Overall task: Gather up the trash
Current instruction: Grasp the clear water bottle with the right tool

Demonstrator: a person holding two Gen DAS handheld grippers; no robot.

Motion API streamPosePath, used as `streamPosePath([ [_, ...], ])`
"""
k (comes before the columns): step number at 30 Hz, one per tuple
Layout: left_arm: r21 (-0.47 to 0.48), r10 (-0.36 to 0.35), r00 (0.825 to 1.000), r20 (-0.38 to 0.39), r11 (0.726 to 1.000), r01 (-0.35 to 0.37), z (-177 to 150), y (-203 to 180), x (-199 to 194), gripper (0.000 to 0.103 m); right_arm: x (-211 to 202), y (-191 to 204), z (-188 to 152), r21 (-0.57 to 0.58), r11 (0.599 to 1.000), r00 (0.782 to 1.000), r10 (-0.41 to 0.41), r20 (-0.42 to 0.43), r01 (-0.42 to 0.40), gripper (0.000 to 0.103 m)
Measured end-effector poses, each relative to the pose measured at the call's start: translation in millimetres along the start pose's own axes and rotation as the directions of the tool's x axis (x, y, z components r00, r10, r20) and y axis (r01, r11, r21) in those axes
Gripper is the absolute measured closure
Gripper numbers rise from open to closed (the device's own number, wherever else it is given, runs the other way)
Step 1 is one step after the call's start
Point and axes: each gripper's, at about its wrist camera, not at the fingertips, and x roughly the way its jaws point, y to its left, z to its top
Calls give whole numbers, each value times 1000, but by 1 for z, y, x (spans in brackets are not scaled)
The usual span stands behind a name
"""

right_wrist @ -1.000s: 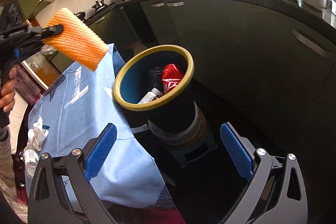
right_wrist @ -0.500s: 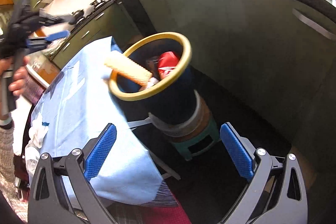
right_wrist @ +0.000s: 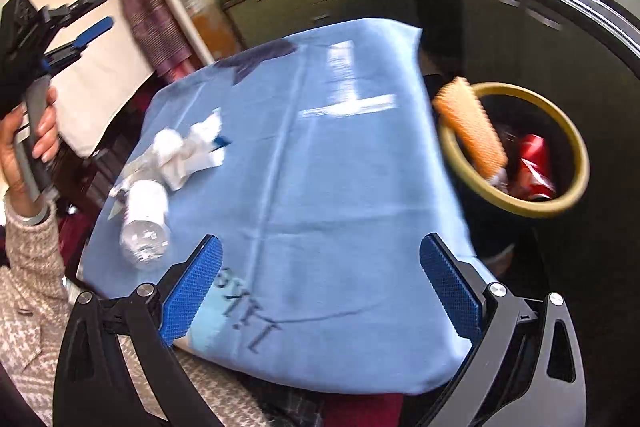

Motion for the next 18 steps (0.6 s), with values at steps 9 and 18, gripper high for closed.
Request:
streamPosePath([
  [9, -243, 253, 960, 116, 945, -219, -43, 144, -10, 22, 85, 160, 32, -281, 935, 947, 130, -295, -216, 5],
  [18, -324, 288, 956, 61, 912, -253, -76, 184, 7, 22, 159, 207, 44, -339, 913, 876, 38, -481, -226, 6],
])
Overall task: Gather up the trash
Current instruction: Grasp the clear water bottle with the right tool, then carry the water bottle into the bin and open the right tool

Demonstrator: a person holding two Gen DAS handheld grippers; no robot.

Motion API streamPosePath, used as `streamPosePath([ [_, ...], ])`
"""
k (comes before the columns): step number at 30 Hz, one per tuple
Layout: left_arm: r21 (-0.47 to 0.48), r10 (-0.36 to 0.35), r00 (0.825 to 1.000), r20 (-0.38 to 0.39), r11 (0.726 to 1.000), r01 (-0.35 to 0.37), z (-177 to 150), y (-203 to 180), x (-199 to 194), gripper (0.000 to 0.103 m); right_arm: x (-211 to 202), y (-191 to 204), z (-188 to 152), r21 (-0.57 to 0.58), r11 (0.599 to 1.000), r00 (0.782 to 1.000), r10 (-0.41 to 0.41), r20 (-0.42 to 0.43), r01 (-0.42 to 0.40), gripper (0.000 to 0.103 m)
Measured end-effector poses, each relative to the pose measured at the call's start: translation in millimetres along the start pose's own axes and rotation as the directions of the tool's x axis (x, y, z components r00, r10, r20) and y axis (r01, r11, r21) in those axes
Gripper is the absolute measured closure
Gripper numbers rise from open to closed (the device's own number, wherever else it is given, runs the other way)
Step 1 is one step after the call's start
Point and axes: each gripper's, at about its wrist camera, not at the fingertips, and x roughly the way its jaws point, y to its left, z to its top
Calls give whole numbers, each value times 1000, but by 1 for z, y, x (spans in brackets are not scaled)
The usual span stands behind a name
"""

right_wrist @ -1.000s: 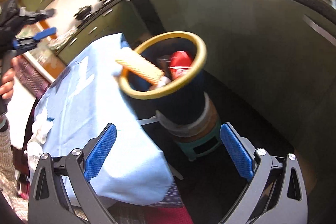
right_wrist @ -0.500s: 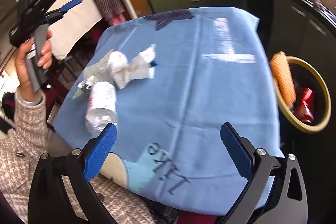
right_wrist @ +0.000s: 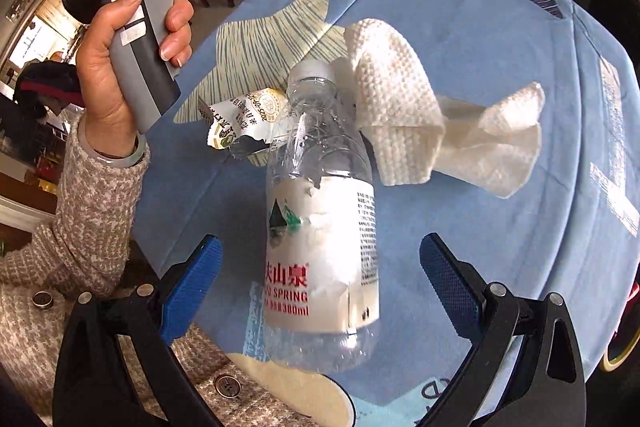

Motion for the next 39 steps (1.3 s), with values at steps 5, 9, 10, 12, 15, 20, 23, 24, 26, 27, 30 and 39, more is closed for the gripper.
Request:
streamPosePath([
  [5, 1, 18, 1000, -10, 1000, -18, -4, 4, 1, 21, 23, 12, 16, -28, 999, 998, -26, -50, 25, 17],
  [9, -8, 11, 1000, -22, 1000, -11, -5, 6, 1, 20, 33, 15, 16, -48, 998, 995, -46, -86, 42, 17],
  [10, -8, 11, 1000, -27, 1000, -11, -6, 6, 2, 20, 37, 14, 16, -52, 997, 994, -56, -93, 51, 26],
  [12, -12, 11, 999, -35, 1000, -11, -6, 8, 4, 20, 36, 15, 16, -70, 994, 993, -88, -76, 82, 44],
  [15, -19, 12, 999, -41, 1000, -13, -7, 10, 4, 20, 31, 9, 12, -61, 994, 994, -93, -58, 89, 45],
  [20, -19, 24, 999, -41, 1000, -25, -9, 12, 5, 20, 11, 2, -6, -32, 997, 997, -75, -18, 74, 45],
  [23, -17, 33, 999, -40, 999, -34, -9, 12, 5, 20, -17, -9, -22, 7, 998, 998, -59, 35, 59, 45],
  [24, -16, 35, 999, -41, 999, -36, -9, 12, 6, 20, -30, -18, -28, 33, 998, 996, -56, 63, 54, 45],
  [26, -10, 38, 998, -45, 999, -38, -10, 10, 7, 20, -56, -40, -39, 92, 994, 991, -76, 111, 66, 45],
  [27, -6, 41, 998, -49, 999, -42, -10, 10, 8, 20, -72, -57, -46, 138, 987, 984, -107, 139, 88, 45],
  [30, 4, 47, 997, -64, 999, -47, -12, 8, 11, 20, -116, -125, -68, 302, 938, 954, -234, 188, 170, 45],
  [39, 24, 64, 995, -80, 998, -62, -17, 5, 15, 19, -151, -344, -131, 677, 666, 886, -462, 44, 314, 44],
])
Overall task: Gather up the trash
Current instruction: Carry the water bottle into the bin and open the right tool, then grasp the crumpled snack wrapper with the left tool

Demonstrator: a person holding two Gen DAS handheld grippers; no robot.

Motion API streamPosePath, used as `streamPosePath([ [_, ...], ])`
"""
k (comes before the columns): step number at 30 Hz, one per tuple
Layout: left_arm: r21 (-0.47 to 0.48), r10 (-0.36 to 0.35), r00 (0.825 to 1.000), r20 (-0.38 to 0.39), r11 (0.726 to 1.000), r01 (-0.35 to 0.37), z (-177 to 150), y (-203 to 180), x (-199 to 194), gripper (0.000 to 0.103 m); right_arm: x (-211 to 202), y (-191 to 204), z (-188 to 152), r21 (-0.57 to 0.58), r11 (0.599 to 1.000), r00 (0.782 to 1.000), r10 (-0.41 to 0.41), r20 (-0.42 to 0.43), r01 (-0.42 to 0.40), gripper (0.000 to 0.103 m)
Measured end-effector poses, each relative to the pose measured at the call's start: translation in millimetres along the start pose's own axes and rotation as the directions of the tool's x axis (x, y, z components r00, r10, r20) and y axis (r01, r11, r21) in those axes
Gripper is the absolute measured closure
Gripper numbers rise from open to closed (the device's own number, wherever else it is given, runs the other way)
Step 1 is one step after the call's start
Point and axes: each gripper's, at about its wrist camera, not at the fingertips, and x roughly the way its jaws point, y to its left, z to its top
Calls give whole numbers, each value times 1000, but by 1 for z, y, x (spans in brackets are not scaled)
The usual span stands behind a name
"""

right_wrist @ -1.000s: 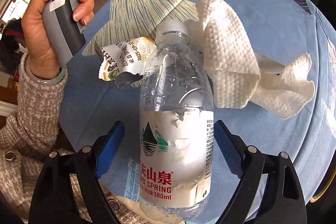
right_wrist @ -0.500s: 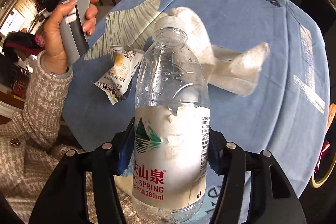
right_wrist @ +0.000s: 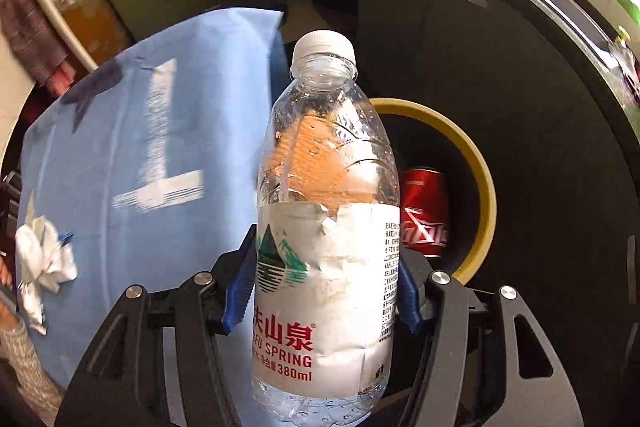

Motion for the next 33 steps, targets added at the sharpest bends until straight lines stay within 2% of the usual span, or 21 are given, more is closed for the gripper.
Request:
streamPosePath([
  [5, 12, 6, 1000, -12, 1000, -5, -1, -2, 4, 19, 45, -36, 23, 73, 996, 999, -42, -20, 44, 44],
  [6, 15, 4, 1000, -16, 1000, -4, -1, -3, 5, 19, 56, -41, 21, 85, 996, 999, -36, -20, 38, 41],
  [7, 20, 3, 1000, -20, 1000, -3, -1, -4, 5, 19, 62, -46, 24, 103, 994, 999, -28, -19, 30, 26],
  [8, 24, 4, 1000, -21, 1000, -3, -2, -4, 6, 19, 65, -51, 26, 128, 991, 999, -40, -10, 41, 20],
  [10, 32, 3, 1000, -22, 999, -2, -2, -5, 5, 19, 65, -57, 26, 168, 984, 998, -57, 17, 54, 18],
  [12, 37, 3, 1000, -19, 999, -3, -3, -6, 4, 19, 57, -60, 22, 207, 978, 999, -17, 45, 8, 18],
  [15, 46, 0, 1000, -27, 999, 2, -4, -8, 4, 19, 37, -52, 3, 230, 972, 996, 34, 83, -52, 18],
  [18, 69, -8, 999, -52, 998, 11, -5, -14, 7, 19, 11, -32, -23, 193, 972, 985, 111, 135, -137, 17],
  [21, 80, -46, 995, -91, 995, 53, -7, -20, 10, 19, -7, -9, -54, 146, 974, 975, 150, 162, -174, 17],
  [24, 77, -50, 988, -146, 995, 62, -10, -27, 7, 19, -18, 8, -81, 108, 973, 968, 185, 172, -205, 17],
  [28, 93, -18, 971, -238, 995, 41, -24, -37, -7, 19, -23, 28, -112, 66, 977, 966, 186, 181, -201, 15],
  [30, 77, -2, 955, -296, 997, 26, -35, -37, -17, 18, -23, 32, -122, 55, 976, 963, 198, 184, -212, 14],
  [33, 50, 15, 922, -387, 999, 4, -58, -39, -29, 15, -18, 42, -132, 36, 974, 961, 213, 179, -222, 13],
])
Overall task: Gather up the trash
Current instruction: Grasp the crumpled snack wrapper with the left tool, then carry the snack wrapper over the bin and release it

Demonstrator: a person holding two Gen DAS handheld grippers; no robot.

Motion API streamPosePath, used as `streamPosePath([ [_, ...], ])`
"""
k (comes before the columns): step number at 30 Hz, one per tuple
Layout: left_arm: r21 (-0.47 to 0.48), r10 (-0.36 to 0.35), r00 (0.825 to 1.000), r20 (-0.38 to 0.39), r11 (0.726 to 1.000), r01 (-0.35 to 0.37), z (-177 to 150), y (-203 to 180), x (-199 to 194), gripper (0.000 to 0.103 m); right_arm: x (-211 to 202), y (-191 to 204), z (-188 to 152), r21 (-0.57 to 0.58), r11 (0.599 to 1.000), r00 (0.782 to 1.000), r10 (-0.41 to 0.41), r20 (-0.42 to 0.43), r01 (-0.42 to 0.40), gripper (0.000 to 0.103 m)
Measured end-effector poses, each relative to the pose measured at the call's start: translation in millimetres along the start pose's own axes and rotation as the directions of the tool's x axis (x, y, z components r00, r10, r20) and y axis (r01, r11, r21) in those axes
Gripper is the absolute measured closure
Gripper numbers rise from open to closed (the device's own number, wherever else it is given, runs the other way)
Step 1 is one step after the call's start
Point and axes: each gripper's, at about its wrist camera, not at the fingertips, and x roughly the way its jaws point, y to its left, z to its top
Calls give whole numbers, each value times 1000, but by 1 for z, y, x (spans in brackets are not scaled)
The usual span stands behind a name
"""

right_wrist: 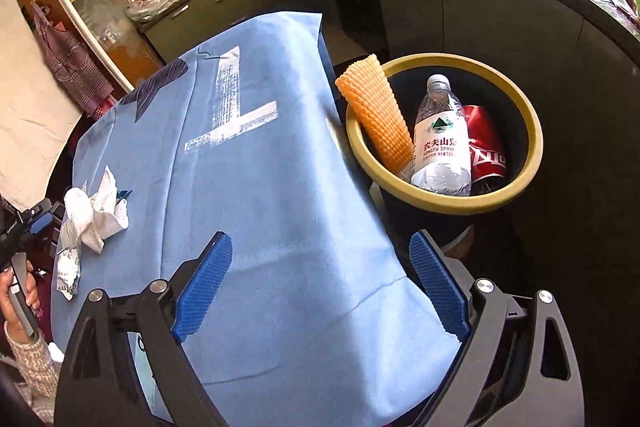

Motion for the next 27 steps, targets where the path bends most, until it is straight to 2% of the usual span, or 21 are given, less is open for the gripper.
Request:
streamPosePath([
  [4, 29, 49, 995, -86, 998, -47, -31, -14, 1, 15, 14, 6, -9, -9, 999, 998, 49, -26, -49, 13],
  [8, 82, 107, 988, -107, 992, -99, -46, -30, 3, 15, 25, 13, -16, -17, 996, 994, 92, -55, -93, 13],
  [12, 93, 138, 980, -144, 988, -126, -52, -32, 14, 17, 26, 13, -21, -18, 995, 994, 95, -52, -96, 12],
  [16, 123, 144, 975, -170, 985, -124, -57, -37, 19, 30, 22, 7, -24, 0, 994, 993, 110, -45, -110, 12],
  [18, 148, 154, 973, -169, 980, -130, -59, -41, 20, 44, 18, 5, -24, 4, 994, 993, 114, -35, -114, 12],
  [22, 201, 178, 971, -162, 969, -144, -60, -49, 21, 59, 12, 4, -24, 7, 993, 993, 116, -18, -116, 11],
  [23, 214, 185, 970, -156, 965, -150, -61, -50, 21, 69, 12, 3, -23, 7, 993, 993, 118, -17, -118, 11],
  [27, 241, 163, 973, -165, 963, -120, -63, -56, 18, 72, 11, 4, -24, 5, 993, 993, 118, -17, -118, 11],
])
